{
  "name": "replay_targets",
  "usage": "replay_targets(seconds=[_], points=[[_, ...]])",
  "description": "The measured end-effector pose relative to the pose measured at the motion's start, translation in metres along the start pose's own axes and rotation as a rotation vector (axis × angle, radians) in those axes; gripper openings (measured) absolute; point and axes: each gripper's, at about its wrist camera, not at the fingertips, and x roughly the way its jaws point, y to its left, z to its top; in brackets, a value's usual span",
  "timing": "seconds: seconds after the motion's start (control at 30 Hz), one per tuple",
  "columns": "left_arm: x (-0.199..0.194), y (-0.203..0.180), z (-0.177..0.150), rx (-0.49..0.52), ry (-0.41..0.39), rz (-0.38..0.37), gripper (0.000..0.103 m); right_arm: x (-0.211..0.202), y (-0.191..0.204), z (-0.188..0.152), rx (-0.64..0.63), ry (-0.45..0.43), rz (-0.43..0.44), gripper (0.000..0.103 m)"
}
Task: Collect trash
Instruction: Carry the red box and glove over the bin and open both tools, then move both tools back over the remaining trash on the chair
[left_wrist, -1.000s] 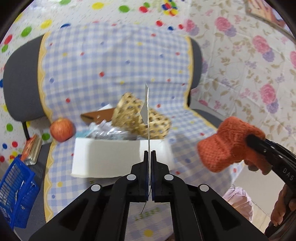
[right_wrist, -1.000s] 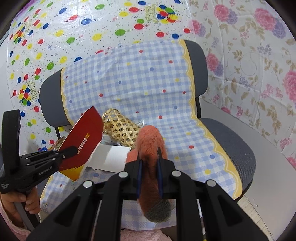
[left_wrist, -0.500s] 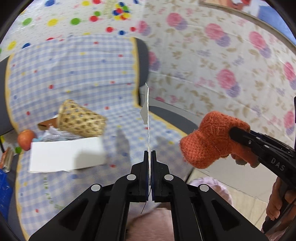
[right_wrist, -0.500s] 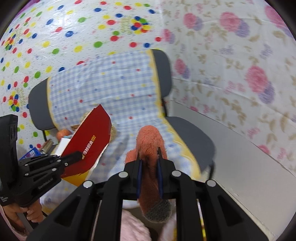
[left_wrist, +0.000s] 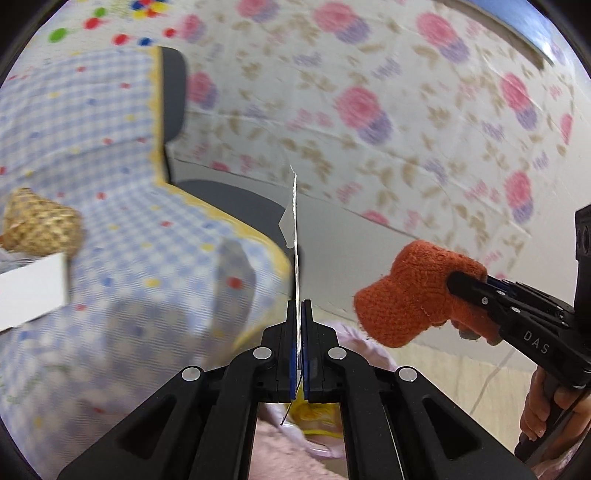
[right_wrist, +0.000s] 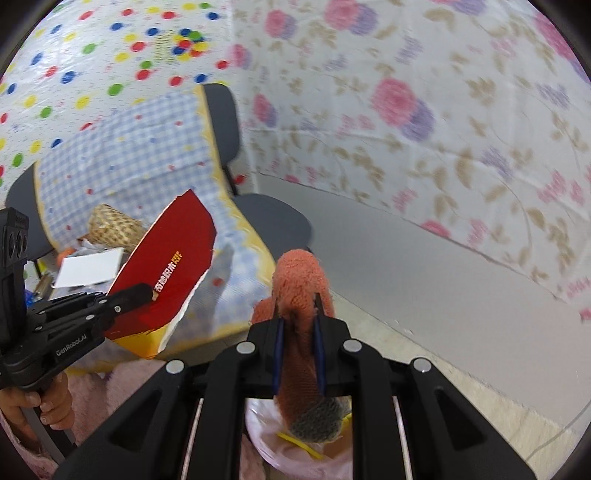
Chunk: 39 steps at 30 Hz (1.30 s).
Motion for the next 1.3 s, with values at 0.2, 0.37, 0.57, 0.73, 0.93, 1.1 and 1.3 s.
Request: replay_targets(seconds=[0.2, 0.37, 0.57, 0.73, 0.93, 1.1, 1.3], points=[[0.032, -0.025, -0.009, 0.045, 0.070, -0.055, 0.002, 0.007, -0.026, -0.021, 0.045, 0.050, -0.034, 0.015], [0.056, -0.035, -0.009, 0.060, 0.120, -0.075, 0.005, 0.025, -0.039, -0.030, 0.064, 0.092, -0.026, 0.019], [0.072, -0.024, -0.011, 0.022, 0.169, -0.040, 0.046, 0.035, -0.046, -0.033, 0.089, 0.107, -0.033, 0.041], [0.052, -0.007, -0.004, 0.005, 0.139, 0.065, 0.047, 0.025, -0.046, -0.023, 0.097, 0.070, -0.024, 0.041], [0.008, 0.025, 0.008, -0.050, 0.066, 0.163, 0.058, 0.006, -0.019, -0.001, 0.043, 0.007, 0.043, 0.041], [-0.030, 0.059, 0.018, -0.116, 0.005, 0.234, 0.063, 0.005, 0.017, 0.022, -0.016, -0.036, 0.107, 0.041], [-0.072, 0.092, 0.015, -0.165, -0.061, 0.378, 0.075, 0.013, 0.071, 0.044, -0.105, -0.058, 0.199, 0.041]])
